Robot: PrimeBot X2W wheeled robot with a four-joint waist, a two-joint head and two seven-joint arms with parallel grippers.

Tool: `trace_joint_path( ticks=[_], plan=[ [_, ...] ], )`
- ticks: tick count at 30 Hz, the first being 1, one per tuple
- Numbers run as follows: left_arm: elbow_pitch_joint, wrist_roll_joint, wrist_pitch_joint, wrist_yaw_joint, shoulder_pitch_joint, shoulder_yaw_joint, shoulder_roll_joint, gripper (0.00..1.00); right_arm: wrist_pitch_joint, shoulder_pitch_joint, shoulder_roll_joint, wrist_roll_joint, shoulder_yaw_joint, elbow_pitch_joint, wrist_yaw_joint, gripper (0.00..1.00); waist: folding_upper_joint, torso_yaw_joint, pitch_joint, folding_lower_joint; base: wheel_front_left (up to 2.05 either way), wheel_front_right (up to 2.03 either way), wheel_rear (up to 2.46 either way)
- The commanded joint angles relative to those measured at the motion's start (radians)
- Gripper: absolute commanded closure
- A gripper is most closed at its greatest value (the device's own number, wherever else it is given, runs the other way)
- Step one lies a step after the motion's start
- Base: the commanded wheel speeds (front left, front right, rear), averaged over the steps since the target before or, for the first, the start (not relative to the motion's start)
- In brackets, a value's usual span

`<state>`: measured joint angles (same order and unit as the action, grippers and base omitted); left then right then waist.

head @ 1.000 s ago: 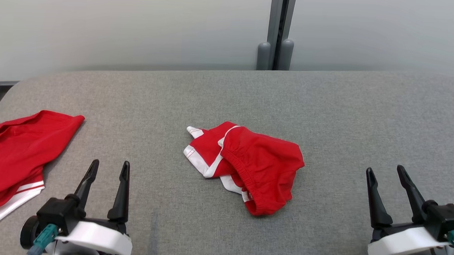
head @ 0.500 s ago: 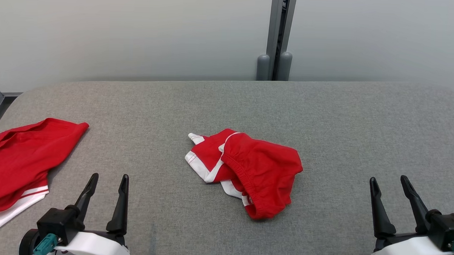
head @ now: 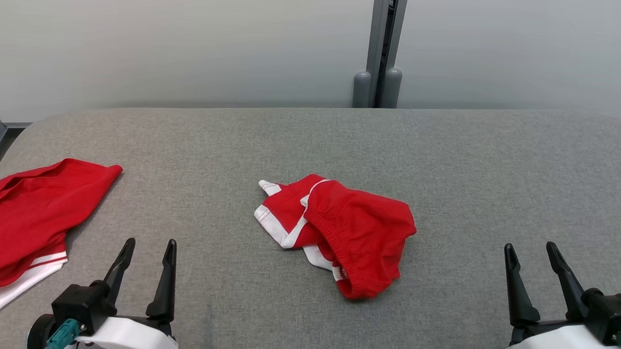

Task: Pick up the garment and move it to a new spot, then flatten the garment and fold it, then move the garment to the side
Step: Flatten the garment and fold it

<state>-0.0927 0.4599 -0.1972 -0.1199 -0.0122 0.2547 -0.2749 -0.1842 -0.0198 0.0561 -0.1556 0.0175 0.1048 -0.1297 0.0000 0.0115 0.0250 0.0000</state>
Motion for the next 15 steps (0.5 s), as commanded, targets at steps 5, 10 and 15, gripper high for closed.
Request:
trace_joint_path(
  ticks=[5, 10, 15],
  plan=[
    [0.001, 0.007, -0.004, -0.003, 0.015, -0.002, -0.010, 0.00, -0.002, 0.007, -0.001, -0.007, -0.006, 0.004, -0.002, 0.00, 0.0000, 0.003, 0.004, 0.0000, 0.00, 0.00, 0.00],
    [0.004, 0.009, -0.004, 0.004, 0.032, 0.004, -0.010, 0.00, -0.002, 0.026, 0.008, -0.012, -0.022, 0.009, -0.002, 0.00, 0.0000, 0.018, 0.017, 0.0000, 0.00, 0.00, 0.00],
    [0.004, -0.001, -0.006, 0.012, 0.065, 0.022, 0.002, 0.00, 0.008, 0.071, 0.024, -0.016, -0.101, 0.030, -0.002, 0.00, 0.0000, 0.075, 0.045, 0.0000, 0.00, 0.00, 0.00]
  ],
)
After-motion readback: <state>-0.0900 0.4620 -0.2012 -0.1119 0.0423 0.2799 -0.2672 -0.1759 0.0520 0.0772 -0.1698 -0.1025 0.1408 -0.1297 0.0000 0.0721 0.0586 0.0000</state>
